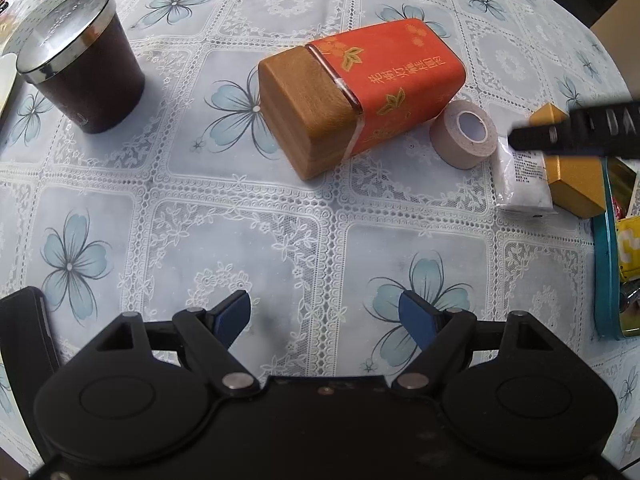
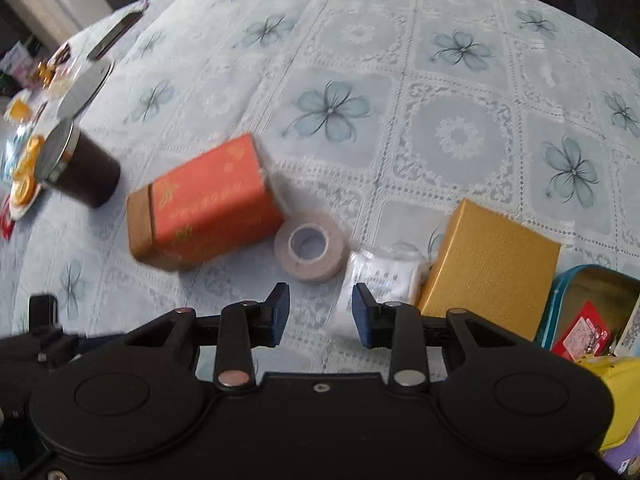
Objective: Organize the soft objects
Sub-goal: 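Move the left tool to the white cotton-pad bag while the right tool approaches the beige tape roll, then grasp the white cotton-pad bag with the left tool while the right tool grasps the tape roll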
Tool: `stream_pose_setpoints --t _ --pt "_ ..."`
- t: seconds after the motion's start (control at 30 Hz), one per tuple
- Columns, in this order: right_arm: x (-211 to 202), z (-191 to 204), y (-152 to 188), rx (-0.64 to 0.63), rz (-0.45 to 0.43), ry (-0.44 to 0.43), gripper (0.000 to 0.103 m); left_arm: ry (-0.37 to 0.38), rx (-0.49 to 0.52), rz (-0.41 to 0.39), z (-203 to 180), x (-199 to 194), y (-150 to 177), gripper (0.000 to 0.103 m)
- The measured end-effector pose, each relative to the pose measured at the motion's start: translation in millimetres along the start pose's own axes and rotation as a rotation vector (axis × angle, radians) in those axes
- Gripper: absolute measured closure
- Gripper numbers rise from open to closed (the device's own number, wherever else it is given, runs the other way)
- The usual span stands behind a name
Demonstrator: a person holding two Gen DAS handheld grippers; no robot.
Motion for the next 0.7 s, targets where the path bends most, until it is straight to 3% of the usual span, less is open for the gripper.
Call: stream_pose_setpoints --t 0.13,0.33,0.43,0.7 --pt "9.1 3.7 -20.0 -0.023 -0.035 0.009 0.061 0.006 0.005 0.003 -3.9 0.0 1.2 0.023" --pt "32.2 29.1 -20.8 -0.217 -0.020 0.073 0.060 0.004 -0.004 0.007 -4.8 0.6 4.3 0.023" --pt "35.5 36.5 -17.9 -0.295 -0.038 0.093 0.051 0.002 -0.027 0.010 -0.5 0.2 6.2 0.023" --pt "39.3 38.4 -15.2 -0.370 -0.011 0.039 0.049 -0.006 -0.070 0.015 1.7 1.5 9.8 0.023"
Point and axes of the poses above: each gripper's, at about its wrist camera, not at the fingertips, and x roughly the way its jaws point, z to its left, y to its underside, the point moved 1 cm from there along x, roughly the way its jaws point, and after that the axes turned 7 degrees about z, right-handed, at the moved point
